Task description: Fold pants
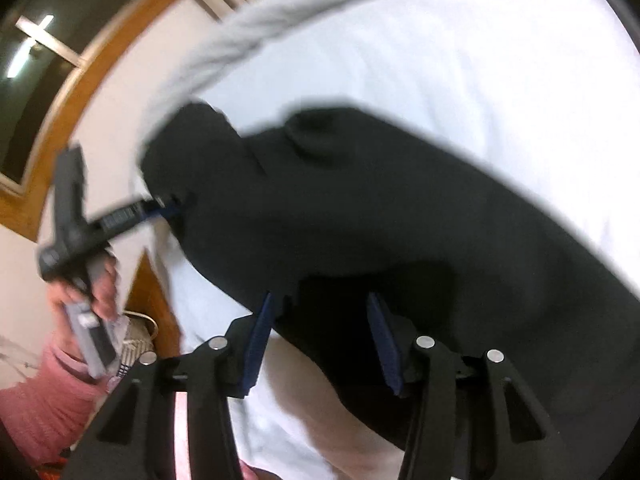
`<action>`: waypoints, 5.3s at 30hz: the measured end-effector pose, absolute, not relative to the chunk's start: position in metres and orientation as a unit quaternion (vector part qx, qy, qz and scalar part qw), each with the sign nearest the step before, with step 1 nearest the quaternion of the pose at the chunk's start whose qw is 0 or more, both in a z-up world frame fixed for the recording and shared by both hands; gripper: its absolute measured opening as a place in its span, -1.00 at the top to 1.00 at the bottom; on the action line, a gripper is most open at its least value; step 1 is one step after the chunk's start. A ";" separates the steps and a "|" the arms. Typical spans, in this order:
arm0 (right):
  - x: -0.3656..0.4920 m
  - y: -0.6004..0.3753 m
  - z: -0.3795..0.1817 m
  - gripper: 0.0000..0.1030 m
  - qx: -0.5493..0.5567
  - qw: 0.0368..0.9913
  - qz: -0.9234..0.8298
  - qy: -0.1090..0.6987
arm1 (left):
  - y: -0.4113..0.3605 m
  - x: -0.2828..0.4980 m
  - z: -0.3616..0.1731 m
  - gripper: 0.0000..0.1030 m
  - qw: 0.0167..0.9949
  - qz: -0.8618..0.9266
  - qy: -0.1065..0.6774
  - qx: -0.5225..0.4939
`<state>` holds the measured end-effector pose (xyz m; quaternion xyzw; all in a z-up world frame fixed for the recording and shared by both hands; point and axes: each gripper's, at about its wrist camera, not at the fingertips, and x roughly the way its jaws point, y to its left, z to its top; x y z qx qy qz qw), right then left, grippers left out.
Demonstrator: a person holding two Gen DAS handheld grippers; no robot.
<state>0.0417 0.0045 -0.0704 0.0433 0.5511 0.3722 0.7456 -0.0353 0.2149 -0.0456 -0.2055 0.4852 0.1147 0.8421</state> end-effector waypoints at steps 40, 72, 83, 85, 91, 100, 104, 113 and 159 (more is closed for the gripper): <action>0.150 0.045 -0.081 0.49 0.032 0.773 0.362 0.519 | 0.221 -0.026 -0.057 -0.39 0.863 0.190 0.457 -0.105; -0.079 -0.357 -0.069 0.20 0.245 0.785 0.104 0.560 | -0.052 -0.023 -0.070 -0.49 0.832 -0.075 0.549 -0.039; -0.099 -0.457 -0.142 0.12 0.413 0.752 0.054 0.511 | -0.097 -0.019 -0.093 -0.63 0.837 -0.054 0.543 0.022; -0.093 -0.466 -0.146 0.12 0.436 0.747 0.060 0.498 | -0.096 -0.019 -0.092 -0.63 0.836 -0.053 0.546 0.016; -0.079 -0.464 -0.151 0.10 0.457 0.746 0.060 0.481 | -0.104 -0.010 -0.087 -0.66 0.829 -0.065 0.555 -0.027; -0.082 -0.470 -0.149 0.47 0.457 0.752 0.059 0.471 | -0.116 0.000 -0.096 -0.75 0.826 -0.071 0.560 -0.017; -0.077 -0.468 -0.125 0.79 0.450 0.773 0.084 0.439 | -0.117 0.002 -0.091 -0.75 0.824 -0.072 0.561 -0.017; -0.082 -0.487 -0.039 0.85 0.380 0.847 0.075 0.364 | -0.103 0.007 -0.055 -0.76 0.864 -0.045 0.498 -0.054; -0.029 -0.137 -0.019 0.82 0.039 0.874 0.097 0.475 | 0.074 0.014 -0.062 -0.87 0.850 0.070 0.465 -0.237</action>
